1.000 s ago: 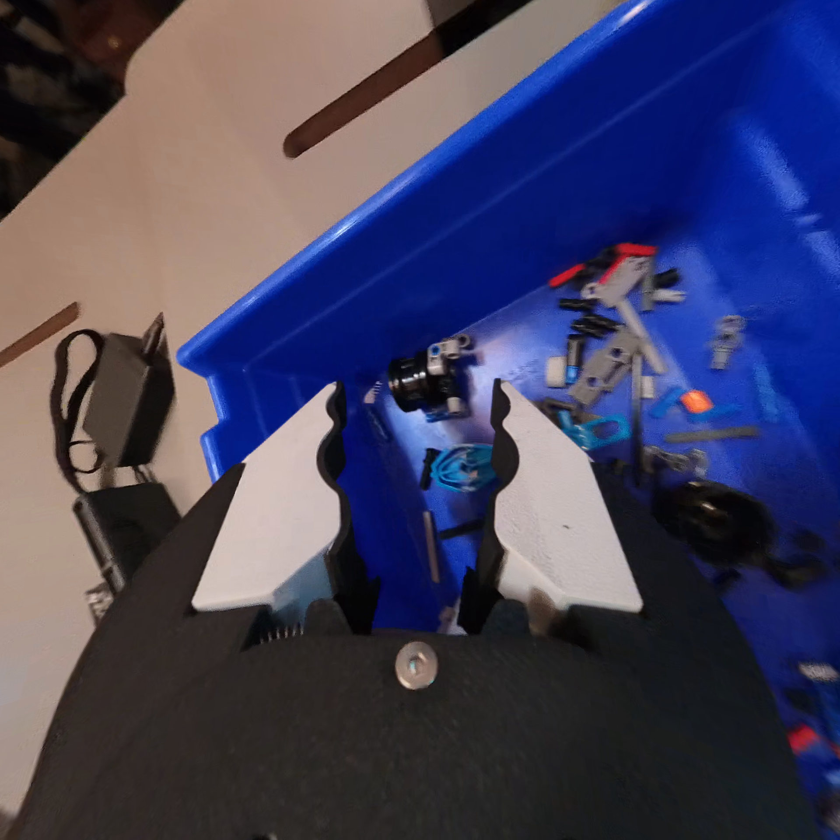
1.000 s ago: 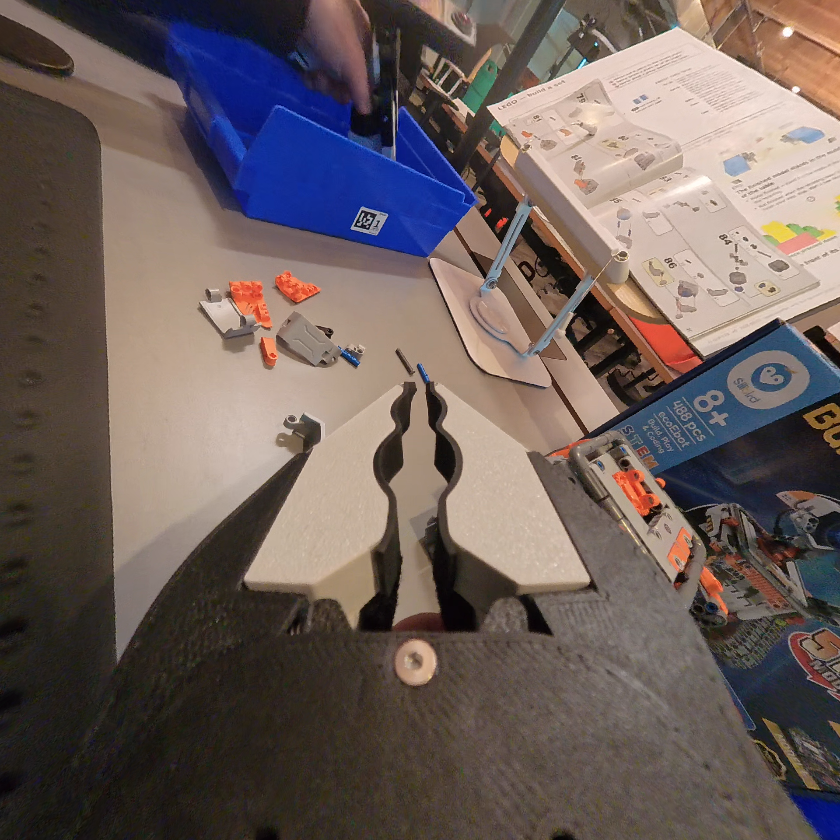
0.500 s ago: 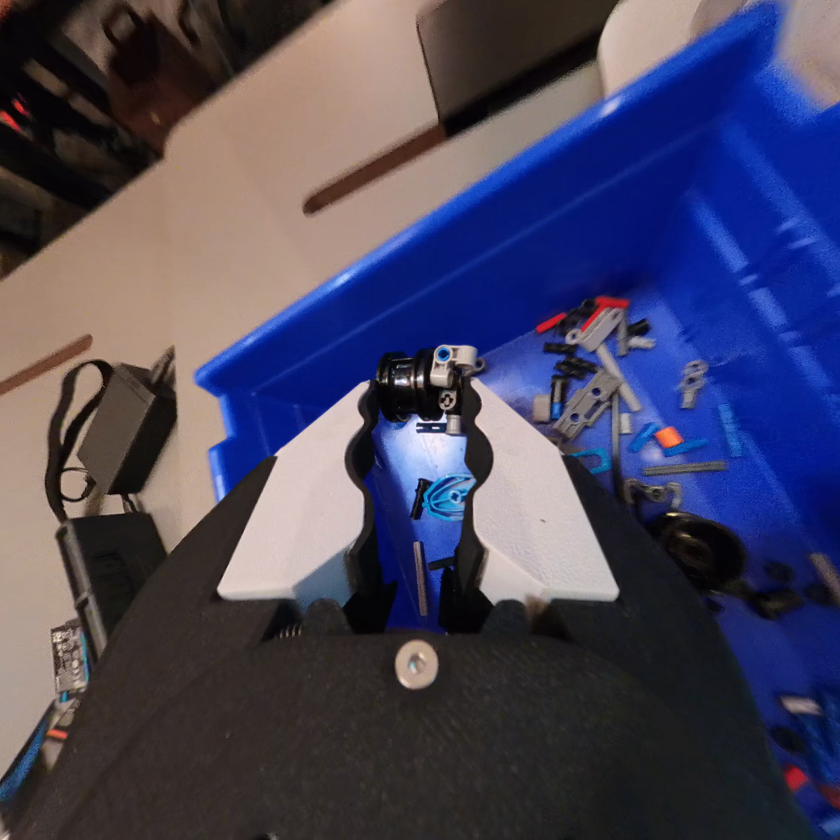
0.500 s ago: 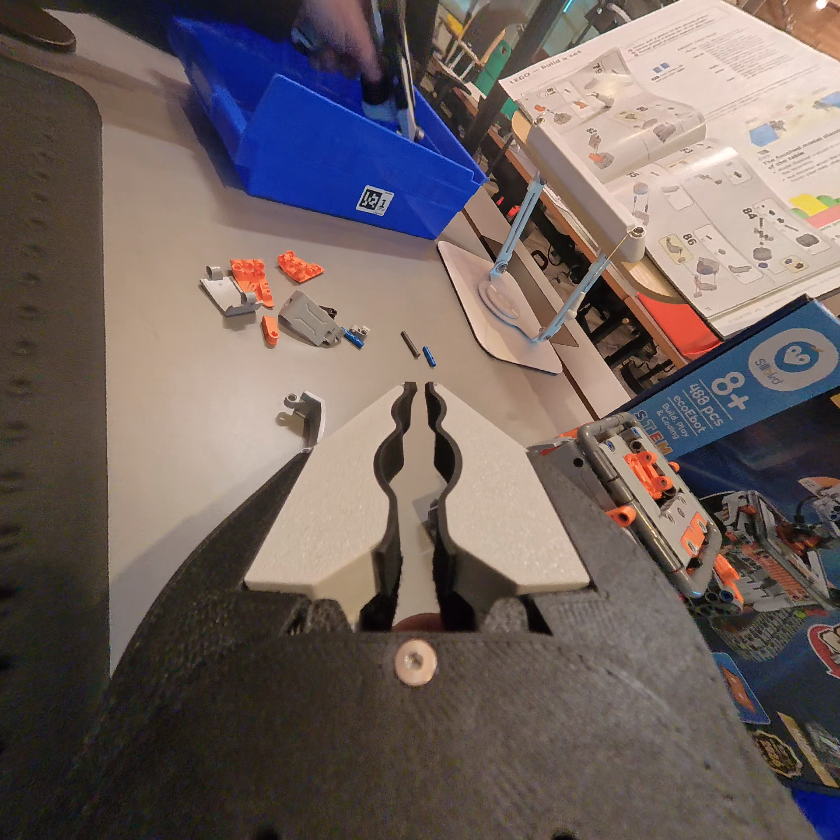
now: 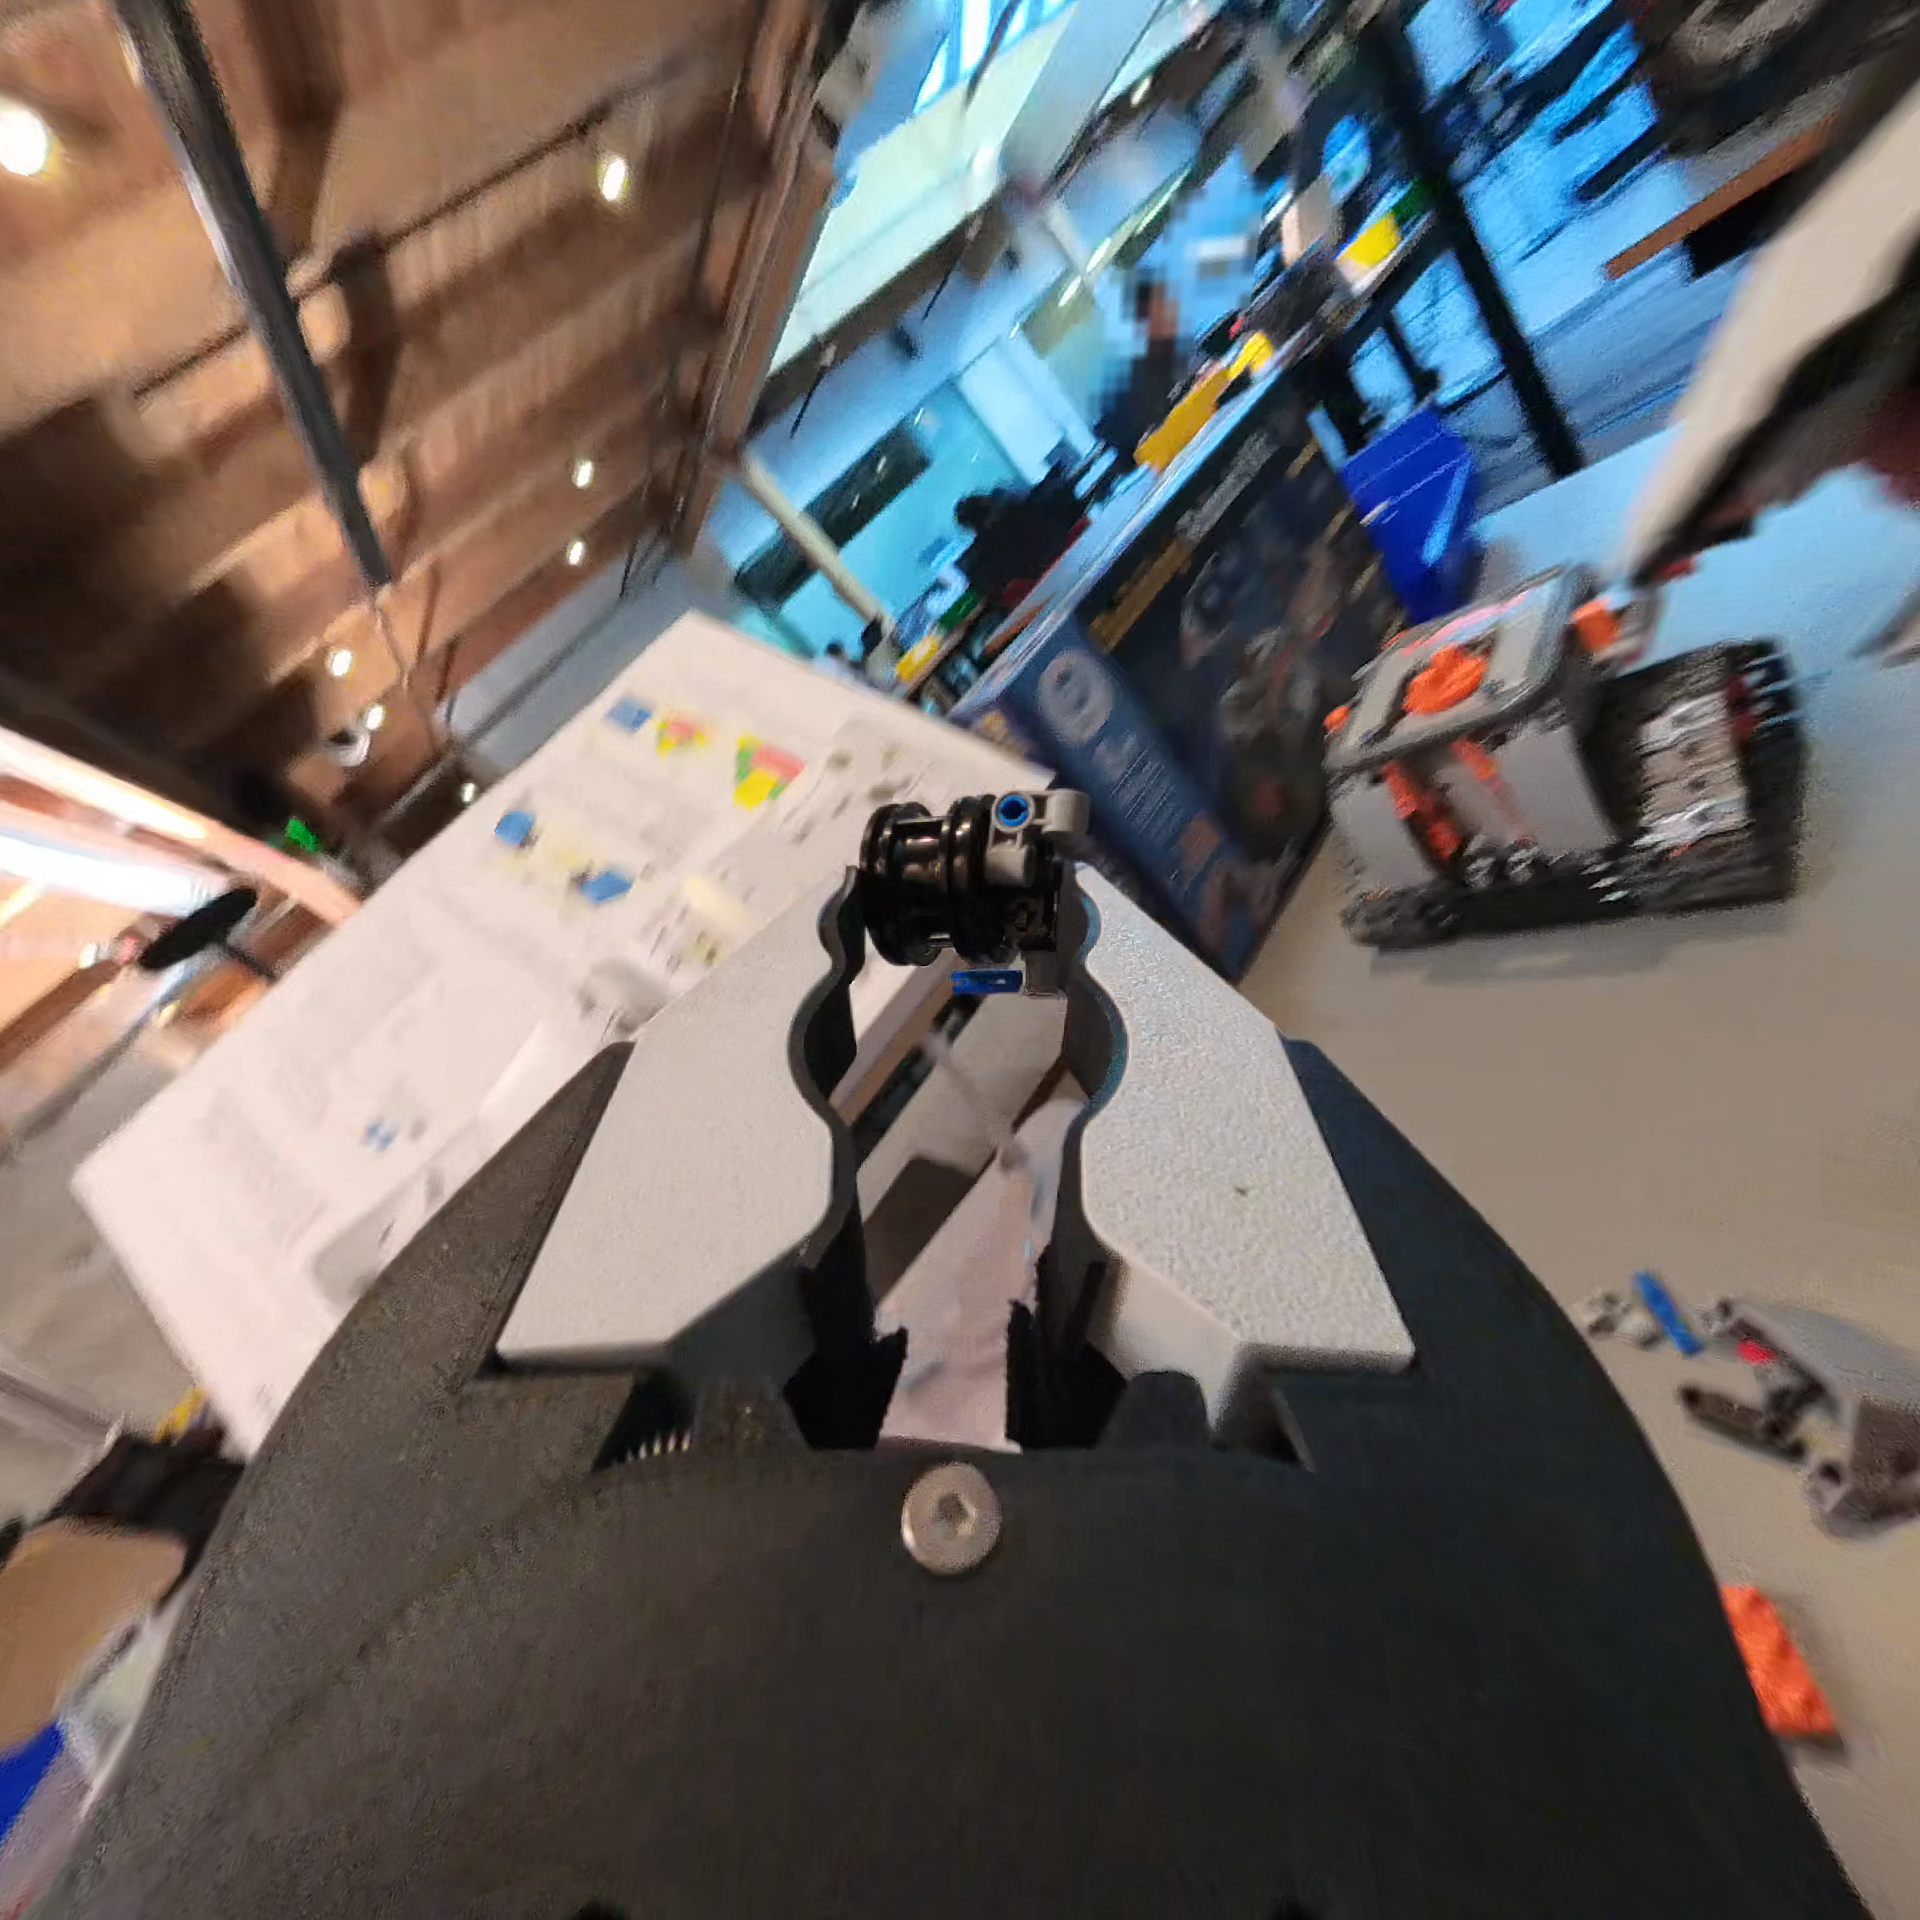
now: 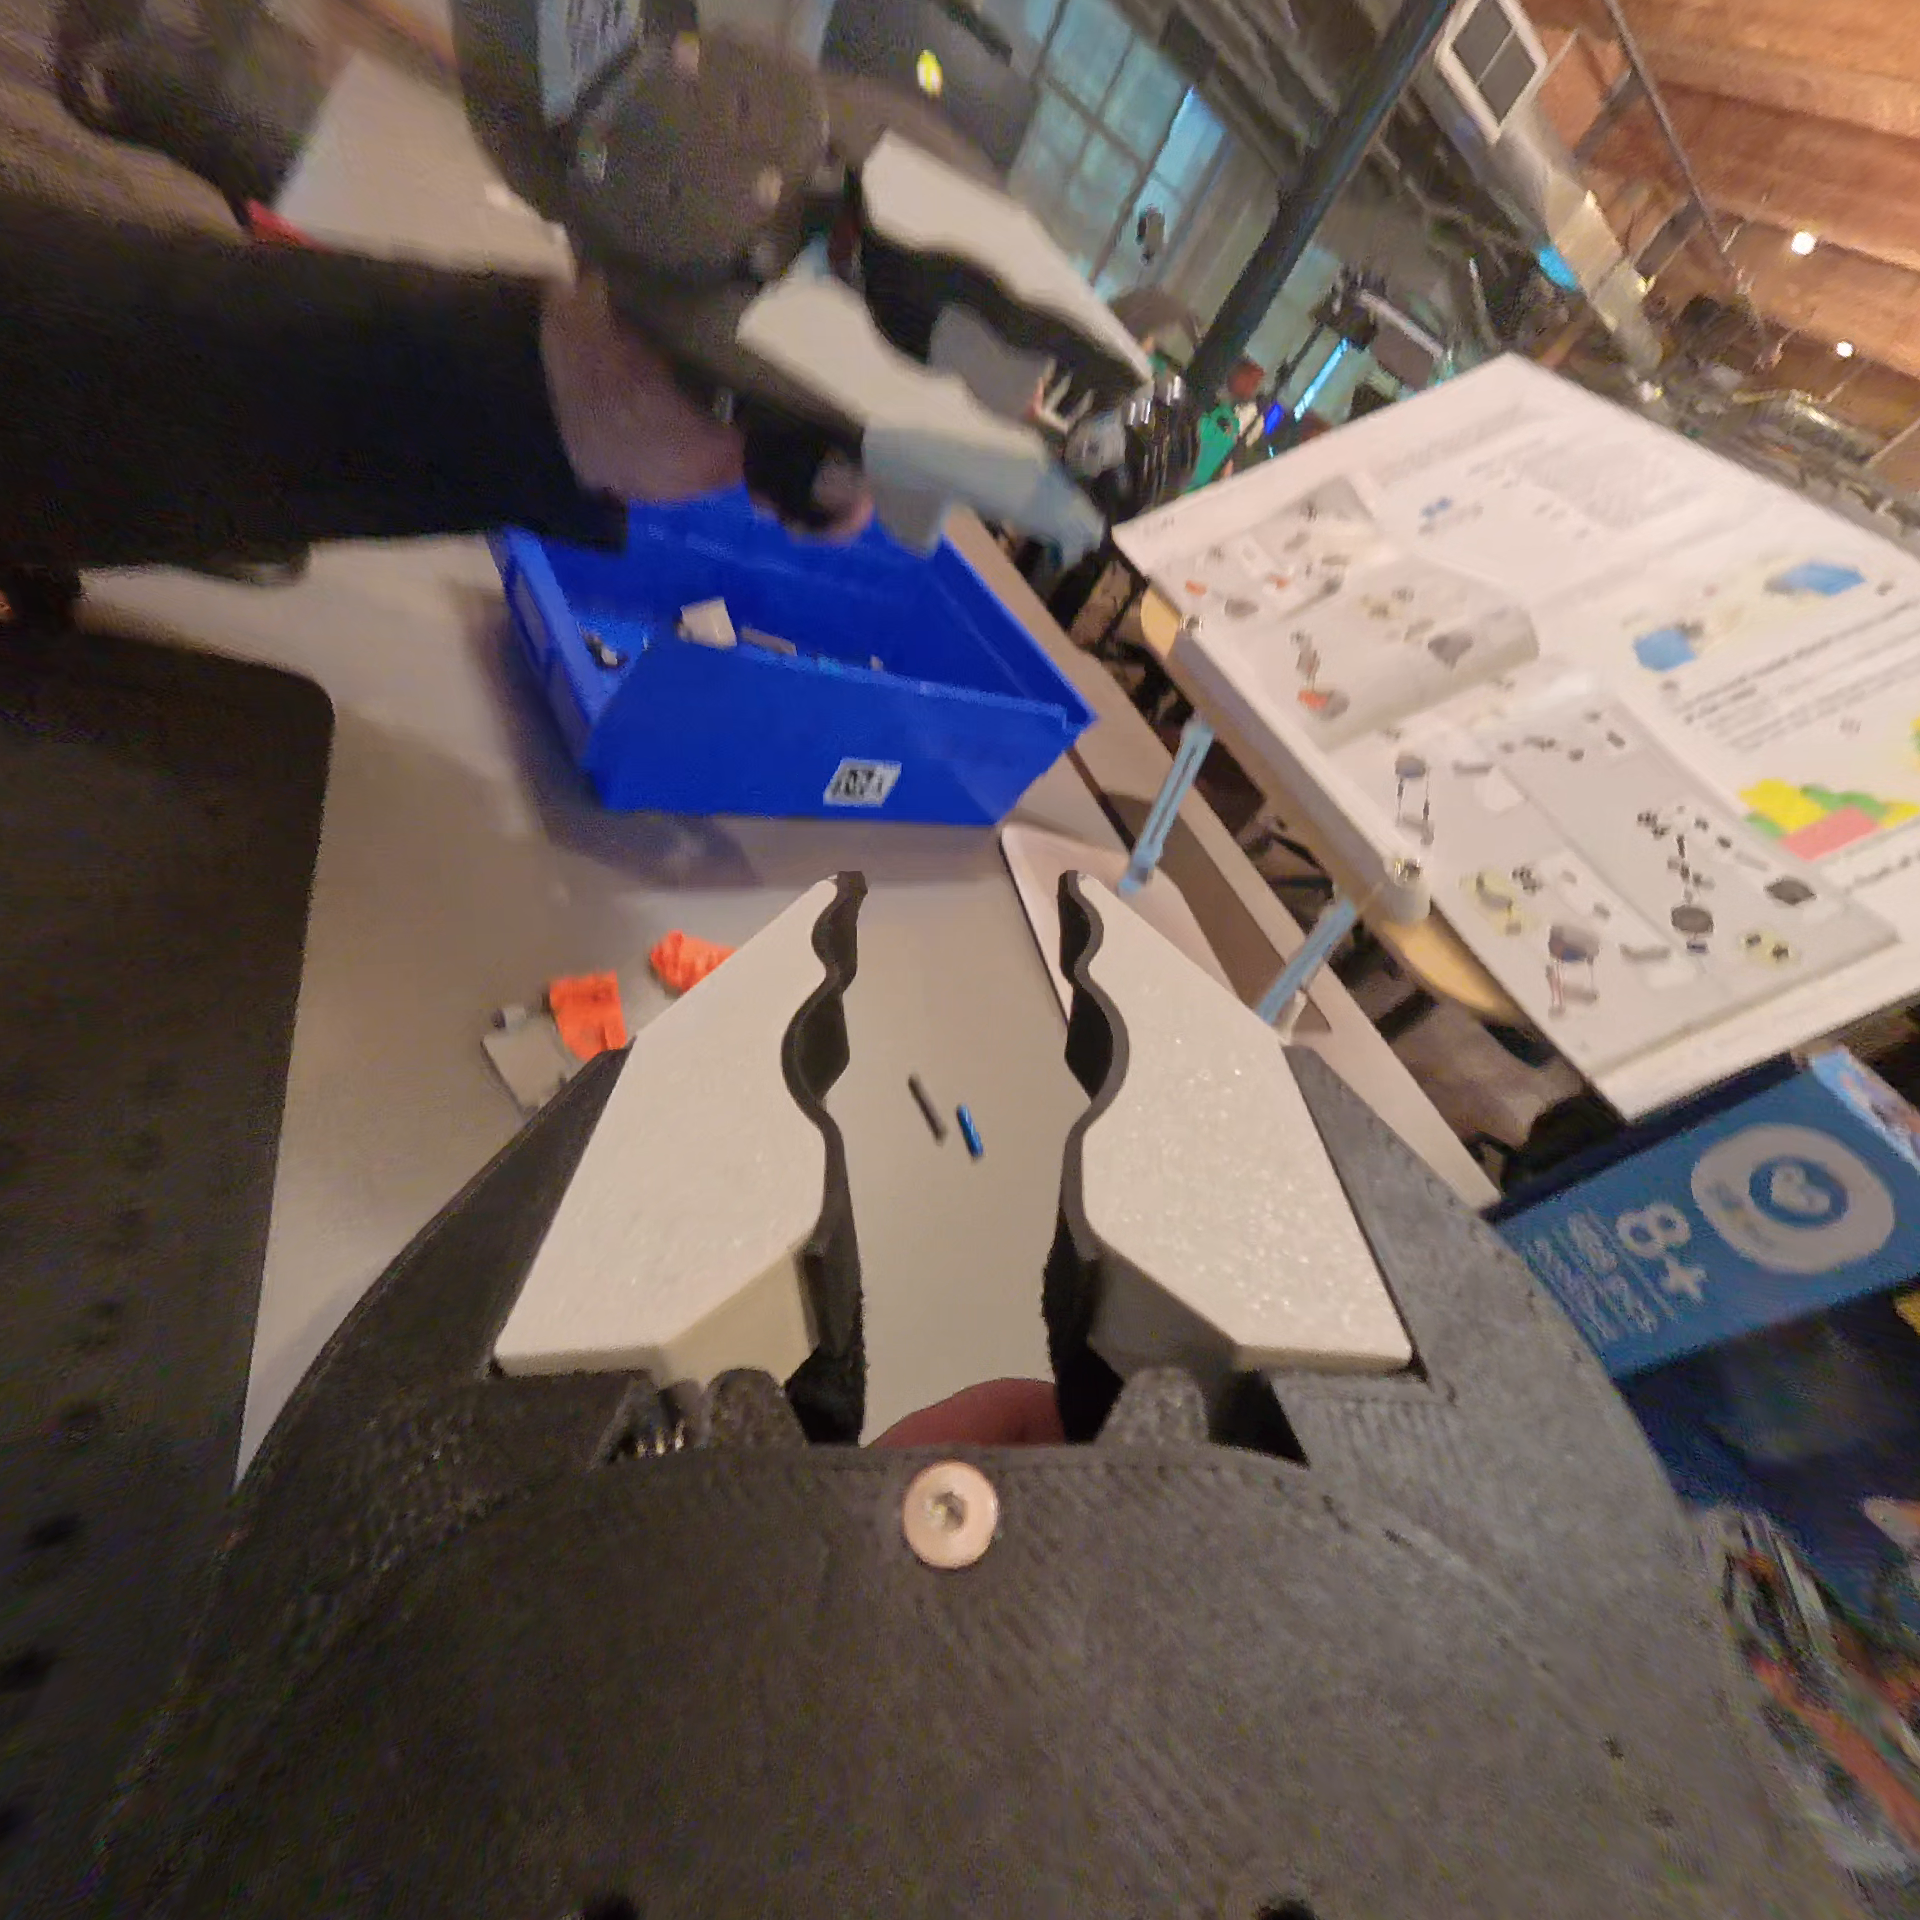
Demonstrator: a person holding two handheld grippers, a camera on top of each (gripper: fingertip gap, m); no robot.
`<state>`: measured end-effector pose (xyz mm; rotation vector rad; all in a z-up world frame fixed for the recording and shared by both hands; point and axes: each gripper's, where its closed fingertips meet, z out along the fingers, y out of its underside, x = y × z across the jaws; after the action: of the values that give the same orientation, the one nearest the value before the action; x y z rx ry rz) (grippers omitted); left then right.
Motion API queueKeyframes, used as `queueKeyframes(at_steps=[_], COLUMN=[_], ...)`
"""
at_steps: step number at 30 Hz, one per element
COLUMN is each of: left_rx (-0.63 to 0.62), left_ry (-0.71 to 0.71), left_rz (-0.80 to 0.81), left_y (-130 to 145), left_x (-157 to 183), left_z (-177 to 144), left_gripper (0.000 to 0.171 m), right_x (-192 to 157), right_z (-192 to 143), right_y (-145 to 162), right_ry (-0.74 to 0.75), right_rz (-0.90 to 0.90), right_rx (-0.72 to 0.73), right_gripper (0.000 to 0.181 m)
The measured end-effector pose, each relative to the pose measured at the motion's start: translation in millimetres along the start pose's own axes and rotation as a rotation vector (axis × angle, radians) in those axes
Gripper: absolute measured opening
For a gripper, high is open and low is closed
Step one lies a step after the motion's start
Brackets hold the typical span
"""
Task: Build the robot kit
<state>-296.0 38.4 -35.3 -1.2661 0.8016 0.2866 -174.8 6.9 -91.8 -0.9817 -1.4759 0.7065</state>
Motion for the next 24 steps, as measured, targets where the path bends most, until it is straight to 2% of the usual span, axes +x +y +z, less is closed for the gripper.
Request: queueKeyframes(at_steps=[3, 7, 8, 12, 15, 19, 24], left_rx=[0.125, 0.156, 0.131, 0.005, -0.024, 0.038, 0.088], left_ry=[0.079, 0.140, 0.145, 0.086, 0.007, -0.074, -0.105], left_rz=[0.002, 0.066, 0.101, 0.409, 0.633, 0.744, 0.741], left_y=[-33.8, -47.6, -45.1, -27.1, -24.1, -32.4, -31.3], left_x=[33.5, 63.7, 69.9, 89.1, 99.5, 111.3, 115.9], left_z=[14.6, 30.0, 33.9, 48.0, 58.2, 65.1, 65.0], left_gripper=[0.034, 0.034, 0.034, 0.034, 0.034, 0.034, 0.034], right_x=[14.3, 27.7, 29.1, 35.2, 41.1, 39.3, 37.6], right_z=[8.1, 11.0, 10.2, 10.6, 16.6, 19.6, 20.0], right_y=[-27.1, -33.8, -32.3, -9.8, 9.2, 18.8, 19.8], right_ry=[-0.019, -0.018, -0.021, -0.019, -0.031, -0.098, -0.081], right_rz=[0.059, 0.017, 0.032, 0.152, 0.317, 0.448, 0.408], right_rx=[0.096, 0.163, 0.176, 0.147, 0.114, 0.129, 0.149], right_gripper=[0.039, 0.043, 0.044, 0.048, 0.044, 0.035, 0.030])
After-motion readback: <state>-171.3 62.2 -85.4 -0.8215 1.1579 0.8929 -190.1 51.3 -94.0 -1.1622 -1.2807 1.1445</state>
